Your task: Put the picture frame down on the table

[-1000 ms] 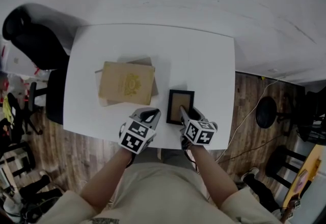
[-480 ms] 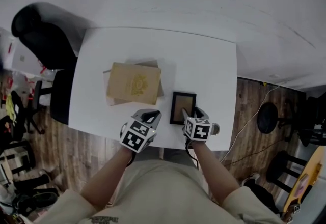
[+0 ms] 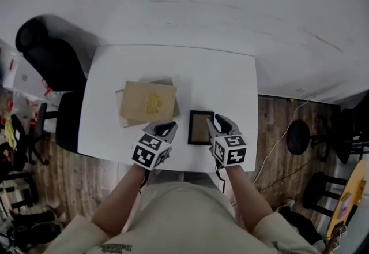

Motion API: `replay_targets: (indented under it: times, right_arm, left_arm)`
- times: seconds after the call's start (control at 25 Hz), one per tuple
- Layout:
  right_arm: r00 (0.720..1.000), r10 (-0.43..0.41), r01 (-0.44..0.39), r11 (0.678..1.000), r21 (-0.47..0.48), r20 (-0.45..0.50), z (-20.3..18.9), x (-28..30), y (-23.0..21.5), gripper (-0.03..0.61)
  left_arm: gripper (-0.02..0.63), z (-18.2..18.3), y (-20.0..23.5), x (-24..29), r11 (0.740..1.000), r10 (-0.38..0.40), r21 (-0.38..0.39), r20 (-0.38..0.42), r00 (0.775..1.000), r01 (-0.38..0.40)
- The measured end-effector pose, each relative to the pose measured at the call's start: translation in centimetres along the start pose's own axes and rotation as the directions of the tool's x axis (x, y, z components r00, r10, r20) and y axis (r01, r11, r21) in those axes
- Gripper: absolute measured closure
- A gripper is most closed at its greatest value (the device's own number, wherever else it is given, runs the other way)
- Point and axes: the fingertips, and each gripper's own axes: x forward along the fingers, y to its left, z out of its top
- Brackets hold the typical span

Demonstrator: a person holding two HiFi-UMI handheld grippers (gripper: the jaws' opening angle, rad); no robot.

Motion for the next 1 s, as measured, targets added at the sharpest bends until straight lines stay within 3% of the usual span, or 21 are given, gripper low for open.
replay_targets:
  times: [0.2, 0.52, 0.84, 1.0]
  right_arm:
    - [0.993, 0.027, -0.016, 0.995, -0.097, 0.112, 5.8, -3.4, 0.8, 0.468]
    - [0.954, 0.022, 0.011, 0.994, -0.108, 0.298, 13.4, -10.4, 1.3, 0.511]
    - [0.889, 0.052, 0.023, 0.987, -0.156, 0.456, 18.9, -18.0, 2.7, 0.535]
    - [0.842, 0.085, 0.012, 0.984, -0.176, 0.533, 21.2, -21.5, 4.0, 0.543]
  left_arm:
    - [0.591, 3.3, 0.5, -2.0, 0.999, 0.013, 0.032, 0.059, 0.998, -0.015]
    - [0.591, 11.4, -0.8, -6.7, 0.988, 0.007, 0.15, 0.22, 0.976, -0.041]
    - [0.591, 18.4, -3.9, -11.8, 0.984, -0.062, 0.176, 0.409, 0.91, -0.013]
    - [0.591, 20.6, -5.6, -14.0, 0.978, -0.095, 0.207, 0.468, 0.879, -0.004]
